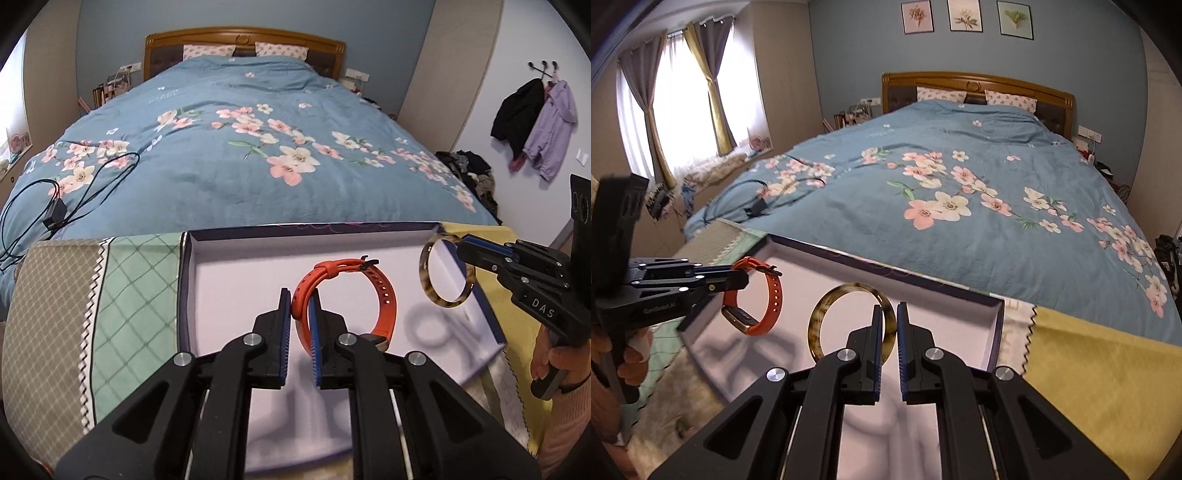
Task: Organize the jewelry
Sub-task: 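Carry the watch band and bangle into the white box and open both tools, then withdraw both tools from the box back toward the jewelry pile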
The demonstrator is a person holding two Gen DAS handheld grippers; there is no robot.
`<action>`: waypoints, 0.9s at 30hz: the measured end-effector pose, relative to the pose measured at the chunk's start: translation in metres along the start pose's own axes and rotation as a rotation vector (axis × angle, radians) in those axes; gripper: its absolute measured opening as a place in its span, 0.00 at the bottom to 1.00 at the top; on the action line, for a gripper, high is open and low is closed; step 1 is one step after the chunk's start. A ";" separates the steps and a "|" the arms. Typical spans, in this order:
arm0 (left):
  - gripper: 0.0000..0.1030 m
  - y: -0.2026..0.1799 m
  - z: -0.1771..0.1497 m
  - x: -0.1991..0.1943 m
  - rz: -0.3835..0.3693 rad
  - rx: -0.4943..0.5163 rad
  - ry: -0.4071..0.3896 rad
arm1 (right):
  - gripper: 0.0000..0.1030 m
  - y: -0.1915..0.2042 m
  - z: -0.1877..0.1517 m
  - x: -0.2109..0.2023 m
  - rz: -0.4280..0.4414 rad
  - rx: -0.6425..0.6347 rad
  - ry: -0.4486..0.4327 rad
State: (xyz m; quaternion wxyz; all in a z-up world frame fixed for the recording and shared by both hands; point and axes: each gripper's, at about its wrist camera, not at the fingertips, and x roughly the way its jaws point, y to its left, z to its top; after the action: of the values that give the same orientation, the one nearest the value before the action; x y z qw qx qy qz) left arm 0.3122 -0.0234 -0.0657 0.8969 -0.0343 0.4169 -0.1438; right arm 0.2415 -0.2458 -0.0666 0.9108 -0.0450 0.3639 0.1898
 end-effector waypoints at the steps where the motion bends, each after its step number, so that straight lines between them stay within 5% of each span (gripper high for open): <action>1: 0.10 0.001 0.002 0.006 0.004 -0.001 0.008 | 0.06 -0.003 0.003 0.009 0.000 0.006 0.018; 18: 0.11 0.019 0.033 0.083 0.075 -0.052 0.146 | 0.06 -0.022 0.011 0.068 -0.048 0.073 0.184; 22: 0.19 0.022 0.033 0.087 0.081 -0.068 0.164 | 0.18 -0.026 0.012 0.062 -0.066 0.100 0.159; 23: 0.23 0.023 0.032 0.084 0.081 -0.071 0.151 | 0.26 -0.026 0.012 0.055 -0.065 0.105 0.138; 27: 0.41 0.025 0.026 0.057 0.100 -0.064 0.064 | 0.31 -0.016 0.008 0.012 -0.034 0.070 0.041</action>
State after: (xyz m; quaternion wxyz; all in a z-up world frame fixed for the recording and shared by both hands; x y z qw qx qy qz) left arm 0.3724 -0.0179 -0.0958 0.8876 -0.0376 0.4509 -0.0863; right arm 0.2608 -0.2548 -0.0700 0.9072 -0.0231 0.3882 0.1606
